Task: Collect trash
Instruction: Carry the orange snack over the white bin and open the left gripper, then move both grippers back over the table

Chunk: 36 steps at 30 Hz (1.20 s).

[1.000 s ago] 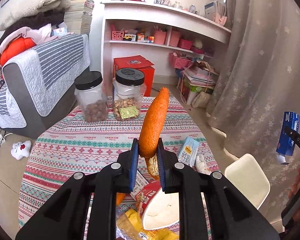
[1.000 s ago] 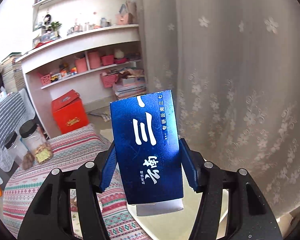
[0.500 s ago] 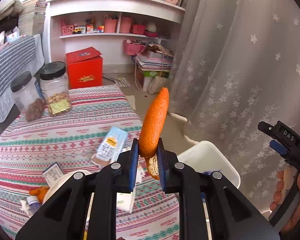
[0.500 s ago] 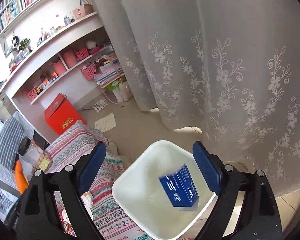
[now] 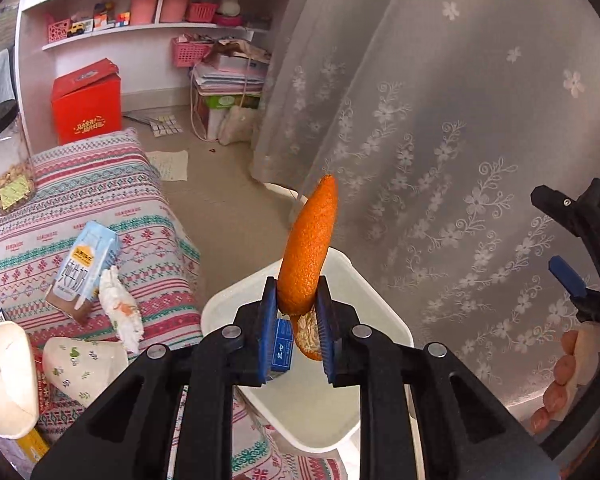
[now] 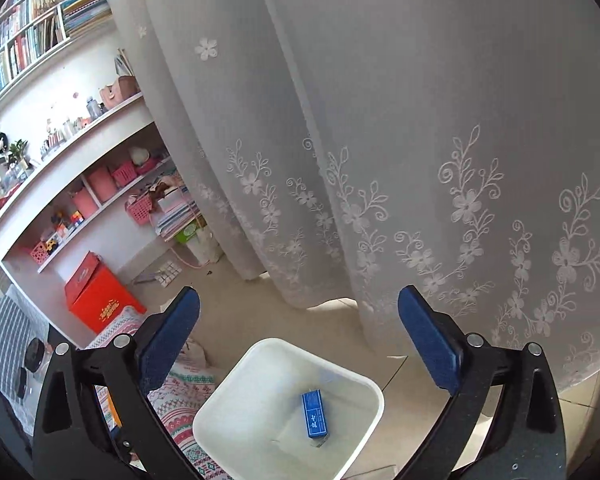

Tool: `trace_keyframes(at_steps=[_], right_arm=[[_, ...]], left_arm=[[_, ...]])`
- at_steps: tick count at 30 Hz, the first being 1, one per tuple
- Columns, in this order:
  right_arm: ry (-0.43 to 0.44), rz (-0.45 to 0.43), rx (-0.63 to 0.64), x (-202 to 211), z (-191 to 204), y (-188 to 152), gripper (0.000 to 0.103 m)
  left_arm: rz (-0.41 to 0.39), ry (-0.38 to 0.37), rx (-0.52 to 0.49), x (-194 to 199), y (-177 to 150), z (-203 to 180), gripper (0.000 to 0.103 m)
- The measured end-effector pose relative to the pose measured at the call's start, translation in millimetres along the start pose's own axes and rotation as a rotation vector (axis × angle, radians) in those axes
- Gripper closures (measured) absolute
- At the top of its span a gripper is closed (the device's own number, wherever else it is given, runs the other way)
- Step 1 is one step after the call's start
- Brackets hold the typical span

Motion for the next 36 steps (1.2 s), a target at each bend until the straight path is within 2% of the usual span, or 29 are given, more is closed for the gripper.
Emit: trace_keyframes(at_steps=[3,5,8,12,14,18,22,27,36], right_arm=[[-0.013,-0.013,-0.023,2,-6,2,0.007],[-0.021,-0.018,-0.025,3,-6,3,0.007],[-0.024,-0.020,-0.015,4,-3,1,0.007],[-0.044,-0.038,0.031,8,7,-3,0.007],[-0.062,-0.056,0.067,12,15,-6,0.007],[-0.065,-0.085,0.154,20,37,-16,0.007],[-0.054,-0.109,0.241,29,60,-30,0.007],[-0.034,-0.101,0.323,32,86,-48,0.007],[0.045,-0.081,0.418,40,137,-77,0.007]], left_arm=[[0.046,-0.026,-0.025,-13,-6,-13,0.077],[0.051,-0.024,-0.040,-14,-8,-20,0.050],[0.018,-0.006,-0.064,-6,-7,-24,0.032],[-0.033,0.073,-0.086,9,-1,-15,0.019],[-0.067,0.138,-0.090,19,2,-5,0.013],[-0.141,0.273,-0.100,39,7,15,0.011],[-0.202,0.368,-0.083,60,10,36,0.010],[-0.246,0.437,-0.044,83,13,62,0.009],[-0.252,0.532,0.049,117,4,115,0.009]])
Point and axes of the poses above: each gripper's, at about its wrist camera, not at the fingertips, and x roughly against the way its jaws point, z to its left, y to its top, the point moved 6 cm from there along -x, roughly the way its jaws point, and after that the axes turned 2 degrees about -y, right-handed, at the moved point
